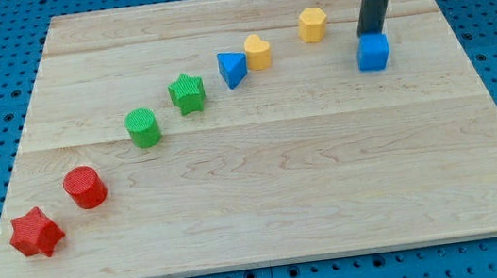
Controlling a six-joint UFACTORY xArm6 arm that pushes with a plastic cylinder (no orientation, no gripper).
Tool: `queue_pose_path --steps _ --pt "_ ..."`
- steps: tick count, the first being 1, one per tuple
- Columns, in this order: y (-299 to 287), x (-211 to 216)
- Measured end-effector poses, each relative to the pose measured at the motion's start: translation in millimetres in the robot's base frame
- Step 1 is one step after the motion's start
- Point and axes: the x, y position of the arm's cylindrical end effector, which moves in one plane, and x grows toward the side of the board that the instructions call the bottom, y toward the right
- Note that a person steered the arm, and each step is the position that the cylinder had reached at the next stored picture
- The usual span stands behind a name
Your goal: Push the red star below the blue triangle
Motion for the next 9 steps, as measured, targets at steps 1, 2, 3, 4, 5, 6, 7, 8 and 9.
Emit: queue_pose_path --steps 1,2,3,4,5,6,7,8,9 --pt "-41.9 62.8" --pt "-34.6 39.7" --pt "-2.3 14.6" --pt "20.3 33.8" --pt "-22.6 25.7" --pt "-73.6 -16.8" --pt "-116.8 6.0" --pt "-133.5 31.1" --pt "-128.0 31.1"
